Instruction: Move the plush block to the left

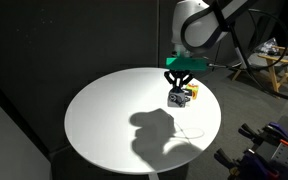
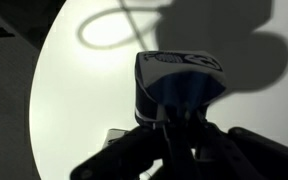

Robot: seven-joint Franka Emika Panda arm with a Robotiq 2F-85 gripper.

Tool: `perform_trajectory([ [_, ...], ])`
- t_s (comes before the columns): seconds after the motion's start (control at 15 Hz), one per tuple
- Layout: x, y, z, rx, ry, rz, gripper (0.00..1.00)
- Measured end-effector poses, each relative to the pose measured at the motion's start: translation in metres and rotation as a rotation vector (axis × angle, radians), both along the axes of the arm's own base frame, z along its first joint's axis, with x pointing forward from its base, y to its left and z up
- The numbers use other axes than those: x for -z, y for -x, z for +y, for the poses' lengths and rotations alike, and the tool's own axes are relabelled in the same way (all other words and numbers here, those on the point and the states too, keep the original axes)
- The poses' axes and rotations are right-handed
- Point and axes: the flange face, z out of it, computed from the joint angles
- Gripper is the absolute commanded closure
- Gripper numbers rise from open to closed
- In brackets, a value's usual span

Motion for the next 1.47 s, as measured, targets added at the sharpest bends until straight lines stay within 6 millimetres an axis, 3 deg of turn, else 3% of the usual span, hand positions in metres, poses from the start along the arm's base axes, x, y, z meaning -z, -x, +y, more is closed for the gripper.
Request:
perform_trajectory([
  [0.4,0.001,0.0,-0.001,0.002,0.0,0.001,0.87],
  [0.47,0.001,0.0,-0.001,0.002,0.0,0.001,0.95],
  [0.73,0.003,0.002,0.002,-0.004,0.0,0.006,0.95],
  [1.47,0.008,0.015,0.041,0.065,-0.005,0.018,0.95],
])
